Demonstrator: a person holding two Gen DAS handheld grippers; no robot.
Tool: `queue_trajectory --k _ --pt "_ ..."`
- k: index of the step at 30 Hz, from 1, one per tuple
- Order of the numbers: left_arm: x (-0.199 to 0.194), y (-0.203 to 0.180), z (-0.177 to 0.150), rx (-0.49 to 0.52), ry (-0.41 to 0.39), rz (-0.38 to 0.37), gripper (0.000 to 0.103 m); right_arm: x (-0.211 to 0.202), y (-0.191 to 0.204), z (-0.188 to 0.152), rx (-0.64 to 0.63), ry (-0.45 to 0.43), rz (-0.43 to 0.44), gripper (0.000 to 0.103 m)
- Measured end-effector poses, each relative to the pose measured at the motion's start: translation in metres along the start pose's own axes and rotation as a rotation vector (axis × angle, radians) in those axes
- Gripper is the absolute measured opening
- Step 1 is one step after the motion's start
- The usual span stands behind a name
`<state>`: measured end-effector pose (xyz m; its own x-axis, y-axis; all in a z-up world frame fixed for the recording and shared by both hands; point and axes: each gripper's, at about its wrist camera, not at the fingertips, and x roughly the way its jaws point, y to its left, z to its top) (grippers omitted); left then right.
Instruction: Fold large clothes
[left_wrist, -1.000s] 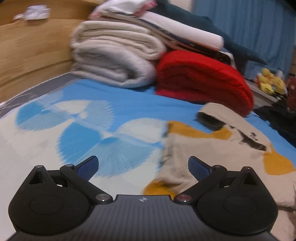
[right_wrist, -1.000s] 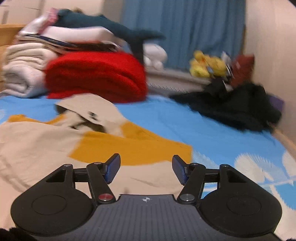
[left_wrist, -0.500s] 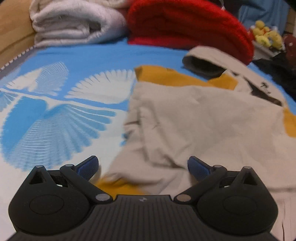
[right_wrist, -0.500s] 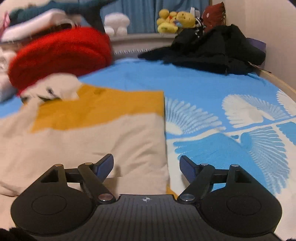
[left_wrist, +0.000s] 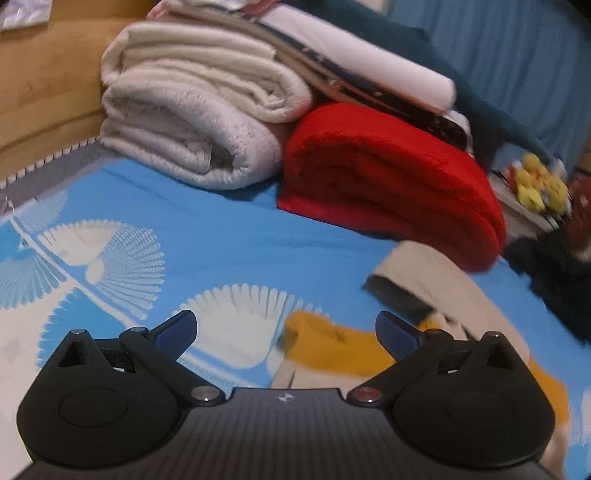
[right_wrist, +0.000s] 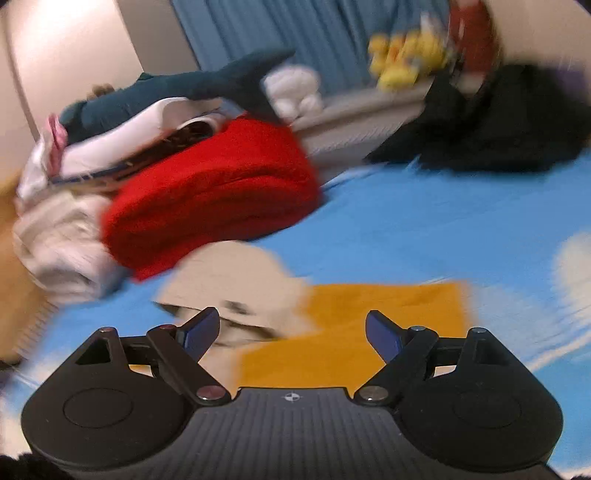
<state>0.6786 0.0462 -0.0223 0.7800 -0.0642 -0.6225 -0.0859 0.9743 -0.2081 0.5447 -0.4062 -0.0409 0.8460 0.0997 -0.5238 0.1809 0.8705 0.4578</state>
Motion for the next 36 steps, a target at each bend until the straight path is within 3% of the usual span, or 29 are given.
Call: queue_trajectory --k 2,5,7,12,14,16,17,19,21,25,28,30,34,36 --pt "0.021 -0.008 0.004 -0.013 0.024 0.000 0.103 0.039 0.013 0.006 0.141 0.073 0.098 0.087" --pt "0.047 -0.018 -0.003 0.010 0.036 0.000 0.103 0.104 0.032 -0.002 0.334 0.167 0.171 0.089" --pt "0.065 -0.021 -0.012 0.033 0.052 -0.008 0.103 0.146 0.044 -0.013 0.403 0.217 0.147 0.089" --pt "0.097 -0.013 -0.030 0.079 0.070 0.011 0.103 0.205 0.044 -0.031 0.593 0.154 0.083 0.089" --pt "0.106 -0.007 -0.035 0.083 0.076 0.027 0.103 0.219 0.042 -0.030 0.639 0.116 0.013 0.087" --pt "0.115 -0.001 -0.038 0.074 0.091 0.047 0.103 0.225 0.045 -0.026 0.628 0.063 -0.022 0.049" --pt "0.118 0.002 -0.040 0.069 0.098 0.055 0.103 0.225 0.049 -0.022 0.573 0.051 -0.017 0.004" --pt "0.120 0.002 -0.040 0.055 0.104 0.042 0.103 0.216 0.061 -0.016 0.430 0.002 -0.030 0.001" --pt "0.119 -0.003 -0.038 0.009 0.116 -0.005 0.103 0.201 0.060 -0.018 0.395 -0.018 0.009 0.001" --pt "0.124 -0.028 -0.034 -0.173 0.180 -0.216 0.103 0.171 0.046 -0.018 0.391 -0.001 0.094 0.001" --pt "0.136 -0.064 -0.037 -0.203 0.218 -0.230 0.102 0.158 0.038 -0.011 0.386 0.005 0.132 0.001" --pt "0.133 -0.072 -0.043 -0.299 0.244 -0.370 0.099 0.155 0.035 -0.004 0.399 0.003 0.152 0.001" --pt "0.103 -0.084 -0.042 -0.260 0.151 -0.420 0.103 0.163 0.028 0.005 0.417 0.014 0.180 0.001" --pt "0.108 -0.090 -0.044 -0.307 0.190 -0.503 0.103 0.163 0.024 0.002 0.449 0.019 0.214 0.001"
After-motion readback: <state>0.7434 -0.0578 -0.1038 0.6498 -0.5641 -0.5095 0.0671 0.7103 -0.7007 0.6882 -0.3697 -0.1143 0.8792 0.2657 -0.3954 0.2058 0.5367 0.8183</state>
